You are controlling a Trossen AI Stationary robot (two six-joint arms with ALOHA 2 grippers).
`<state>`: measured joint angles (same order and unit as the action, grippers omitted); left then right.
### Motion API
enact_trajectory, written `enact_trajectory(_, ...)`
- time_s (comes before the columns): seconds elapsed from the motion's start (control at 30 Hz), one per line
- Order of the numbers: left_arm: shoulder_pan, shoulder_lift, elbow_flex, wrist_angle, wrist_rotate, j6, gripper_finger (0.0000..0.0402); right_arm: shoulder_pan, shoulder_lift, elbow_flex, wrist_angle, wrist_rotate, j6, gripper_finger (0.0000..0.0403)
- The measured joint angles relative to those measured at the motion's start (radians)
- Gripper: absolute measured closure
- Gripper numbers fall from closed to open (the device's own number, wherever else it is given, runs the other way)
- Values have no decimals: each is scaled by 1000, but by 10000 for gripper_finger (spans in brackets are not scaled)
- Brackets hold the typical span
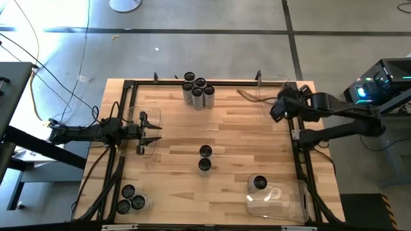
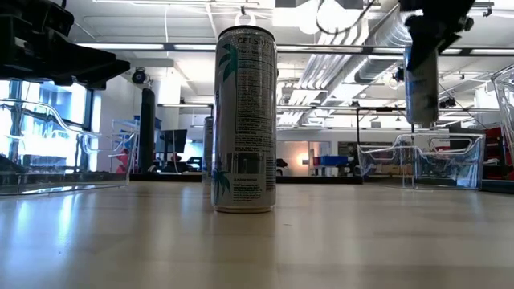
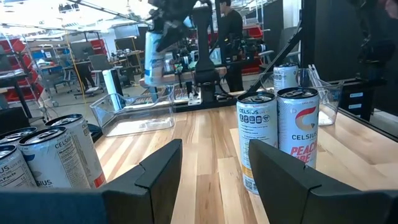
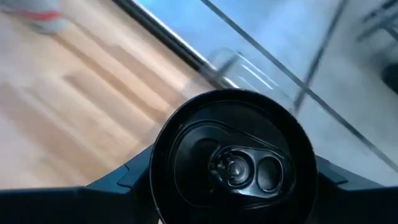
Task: Sort soda cans
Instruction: Put the white-blue soda can into the top transparent bin
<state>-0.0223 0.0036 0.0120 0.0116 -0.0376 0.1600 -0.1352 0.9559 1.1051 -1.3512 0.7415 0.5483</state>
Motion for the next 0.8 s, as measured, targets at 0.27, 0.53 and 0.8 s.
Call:
enact_trajectory(0.27, 0, 0, 0, 0, 0, 0, 222, -292, -53, -183, 280, -262, -269, 164)
enact_trajectory(0.53, 0, 0, 0, 0, 0, 0, 222, -515, -38, -275, 459, -469, -417, 164)
enact_trajectory(0.8, 0, 0, 0, 0, 0, 0, 222, -668, -20, -286, 537, -493, -462, 164)
